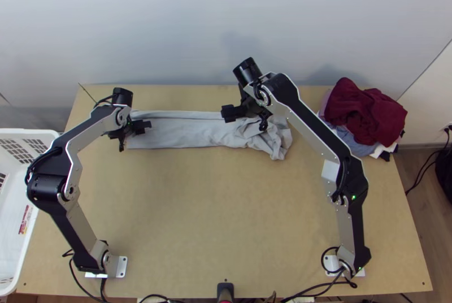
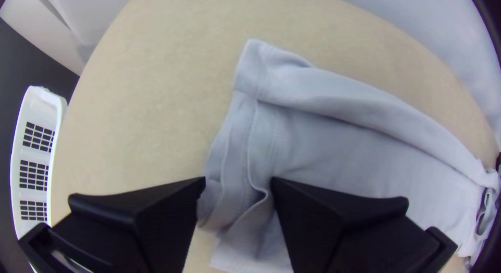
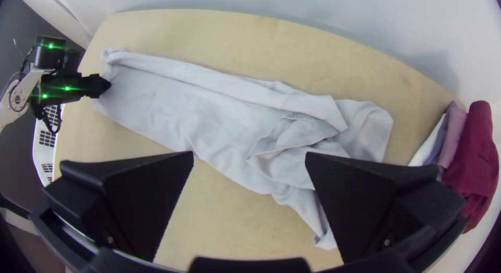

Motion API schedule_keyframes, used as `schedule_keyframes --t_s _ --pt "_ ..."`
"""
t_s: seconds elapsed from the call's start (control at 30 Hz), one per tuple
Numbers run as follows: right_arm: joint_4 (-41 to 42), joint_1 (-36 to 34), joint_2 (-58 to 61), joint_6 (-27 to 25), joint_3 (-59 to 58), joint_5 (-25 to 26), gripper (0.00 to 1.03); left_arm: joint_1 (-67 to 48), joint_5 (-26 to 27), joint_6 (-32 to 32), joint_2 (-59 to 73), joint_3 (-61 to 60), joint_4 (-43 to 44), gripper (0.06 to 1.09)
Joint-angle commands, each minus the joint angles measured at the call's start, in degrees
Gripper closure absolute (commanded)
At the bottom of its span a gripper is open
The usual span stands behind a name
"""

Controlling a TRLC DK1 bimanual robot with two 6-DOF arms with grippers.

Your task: Fold the t-shirt

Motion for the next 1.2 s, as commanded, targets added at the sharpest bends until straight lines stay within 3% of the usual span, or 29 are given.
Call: schedule_keyframes --t_s 0.0,0.17,0.2,0.53,1.17 --pt "-0.29 0.36 0.42 0.00 -0.15 0.00 0.03 -0.92 0.09 1.26 0.91 -2.12 3.20 0.60" --pt "-0.99 0.36 0.59 0.09 -0.15 -0.53 0.03 -1.27 0.00 2.93 0.74 -3.70 6.10 1.02" --pt "-1.08 0.36 0.68 0.09 -0.24 -0.88 0.03 -1.36 0.00 3.28 0.65 -4.05 6.28 1.05" --pt "-1.08 1.24 3.93 0.18 0.46 -4.04 0.03 -1.80 0.00 3.20 -4.36 -4.31 6.28 1.05" --pt "-0.99 2.65 15.62 0.36 1.34 -5.45 0.03 -7.69 0.35 2.40 -11.13 12.47 0.74 1.05"
